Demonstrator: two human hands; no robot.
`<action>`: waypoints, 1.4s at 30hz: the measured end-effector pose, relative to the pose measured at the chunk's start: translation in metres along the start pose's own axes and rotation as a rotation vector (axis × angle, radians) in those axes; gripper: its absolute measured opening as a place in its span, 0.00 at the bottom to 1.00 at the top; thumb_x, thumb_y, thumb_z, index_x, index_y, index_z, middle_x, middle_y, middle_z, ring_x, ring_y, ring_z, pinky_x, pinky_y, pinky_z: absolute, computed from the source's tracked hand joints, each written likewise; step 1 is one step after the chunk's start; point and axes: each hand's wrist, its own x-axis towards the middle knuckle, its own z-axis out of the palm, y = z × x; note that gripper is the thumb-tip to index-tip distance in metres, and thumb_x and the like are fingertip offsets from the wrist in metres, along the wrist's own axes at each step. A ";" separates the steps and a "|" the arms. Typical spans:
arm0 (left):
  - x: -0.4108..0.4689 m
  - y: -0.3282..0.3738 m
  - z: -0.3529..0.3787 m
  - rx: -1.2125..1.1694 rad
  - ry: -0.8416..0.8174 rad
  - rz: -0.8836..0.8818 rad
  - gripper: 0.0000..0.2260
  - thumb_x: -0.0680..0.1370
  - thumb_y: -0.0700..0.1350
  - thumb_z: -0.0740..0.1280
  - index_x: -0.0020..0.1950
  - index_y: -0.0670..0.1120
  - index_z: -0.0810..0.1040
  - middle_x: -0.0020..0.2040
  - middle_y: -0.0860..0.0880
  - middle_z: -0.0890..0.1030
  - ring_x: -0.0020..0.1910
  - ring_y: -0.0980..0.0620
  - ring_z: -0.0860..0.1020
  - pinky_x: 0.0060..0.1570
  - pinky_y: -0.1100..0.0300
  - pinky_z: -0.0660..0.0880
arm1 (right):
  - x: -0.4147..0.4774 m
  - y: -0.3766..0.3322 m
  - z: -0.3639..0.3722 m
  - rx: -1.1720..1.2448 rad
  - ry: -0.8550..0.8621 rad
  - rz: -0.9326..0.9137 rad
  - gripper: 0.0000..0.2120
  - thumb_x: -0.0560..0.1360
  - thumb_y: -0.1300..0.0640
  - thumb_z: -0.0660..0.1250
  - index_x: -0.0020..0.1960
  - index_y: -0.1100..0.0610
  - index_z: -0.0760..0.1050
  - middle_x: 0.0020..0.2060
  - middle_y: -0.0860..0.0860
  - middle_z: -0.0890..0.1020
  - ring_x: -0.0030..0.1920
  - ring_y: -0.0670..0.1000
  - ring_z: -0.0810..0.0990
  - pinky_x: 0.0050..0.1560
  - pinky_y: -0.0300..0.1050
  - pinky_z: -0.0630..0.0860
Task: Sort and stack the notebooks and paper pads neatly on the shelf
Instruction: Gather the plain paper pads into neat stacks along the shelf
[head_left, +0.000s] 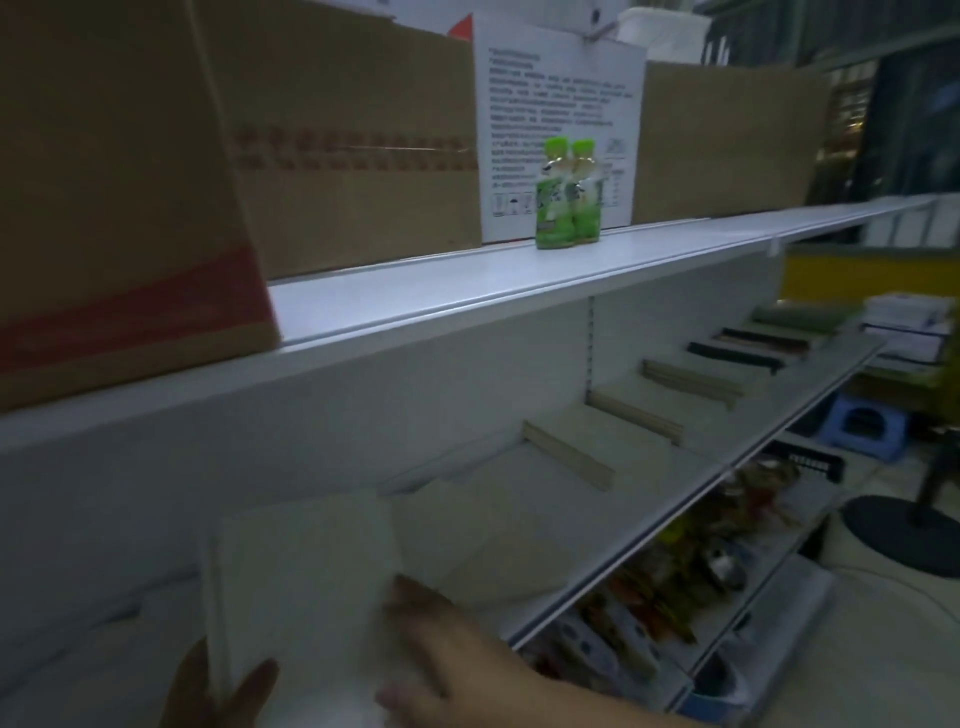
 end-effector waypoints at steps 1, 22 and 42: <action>0.004 -0.002 0.009 -0.065 -0.075 0.003 0.31 0.58 0.46 0.71 0.60 0.38 0.76 0.55 0.37 0.77 0.48 0.44 0.73 0.46 0.56 0.72 | 0.000 -0.001 -0.012 0.085 -0.011 0.080 0.35 0.77 0.45 0.64 0.77 0.55 0.53 0.77 0.49 0.51 0.75 0.43 0.50 0.74 0.36 0.49; -0.106 0.107 0.421 -0.400 -0.403 -0.304 0.15 0.80 0.43 0.62 0.65 0.39 0.71 0.53 0.44 0.80 0.43 0.51 0.80 0.32 0.63 0.73 | -0.128 0.263 -0.282 0.629 0.332 0.695 0.20 0.73 0.70 0.63 0.62 0.54 0.71 0.49 0.49 0.82 0.51 0.51 0.82 0.54 0.51 0.79; 0.043 0.140 0.610 -0.171 -0.305 -0.256 0.11 0.77 0.35 0.62 0.58 0.45 0.72 0.53 0.42 0.78 0.50 0.44 0.77 0.55 0.50 0.74 | 0.003 0.447 -0.389 0.255 0.244 0.632 0.30 0.72 0.64 0.62 0.72 0.48 0.62 0.64 0.47 0.74 0.60 0.49 0.74 0.54 0.39 0.72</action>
